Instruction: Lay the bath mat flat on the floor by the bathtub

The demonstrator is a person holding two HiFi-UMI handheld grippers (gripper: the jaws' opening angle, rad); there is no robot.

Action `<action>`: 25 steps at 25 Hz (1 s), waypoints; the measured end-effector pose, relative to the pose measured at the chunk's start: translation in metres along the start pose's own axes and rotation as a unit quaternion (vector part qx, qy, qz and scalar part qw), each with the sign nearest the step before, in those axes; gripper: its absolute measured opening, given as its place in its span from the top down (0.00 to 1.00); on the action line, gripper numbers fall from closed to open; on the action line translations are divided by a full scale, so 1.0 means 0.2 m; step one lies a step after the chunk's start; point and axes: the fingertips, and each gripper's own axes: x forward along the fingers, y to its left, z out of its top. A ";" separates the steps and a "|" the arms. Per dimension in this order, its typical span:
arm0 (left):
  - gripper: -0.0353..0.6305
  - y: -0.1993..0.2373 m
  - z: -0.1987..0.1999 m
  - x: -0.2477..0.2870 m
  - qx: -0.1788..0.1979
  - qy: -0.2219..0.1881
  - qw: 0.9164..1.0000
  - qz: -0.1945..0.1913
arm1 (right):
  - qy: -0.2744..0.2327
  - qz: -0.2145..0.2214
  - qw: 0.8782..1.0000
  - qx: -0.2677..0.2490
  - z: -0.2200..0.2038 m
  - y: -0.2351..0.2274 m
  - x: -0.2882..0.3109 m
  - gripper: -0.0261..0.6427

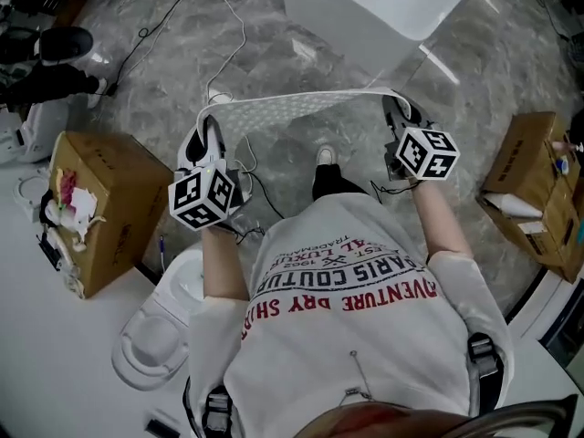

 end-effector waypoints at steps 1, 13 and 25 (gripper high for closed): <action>0.92 -0.01 0.02 0.09 0.004 0.007 1.000 -0.005 | 0.002 -0.001 1.000 0.005 0.01 -0.05 0.04 0.94; 0.92 -0.11 0.20 1.07 0.029 0.060 0.993 -0.097 | 0.007 -0.078 0.995 0.054 0.17 -0.46 0.45 0.94; 0.92 -0.02 0.30 1.99 0.055 0.135 0.953 -0.265 | -0.012 -0.245 0.962 0.122 0.22 -0.48 0.80 0.94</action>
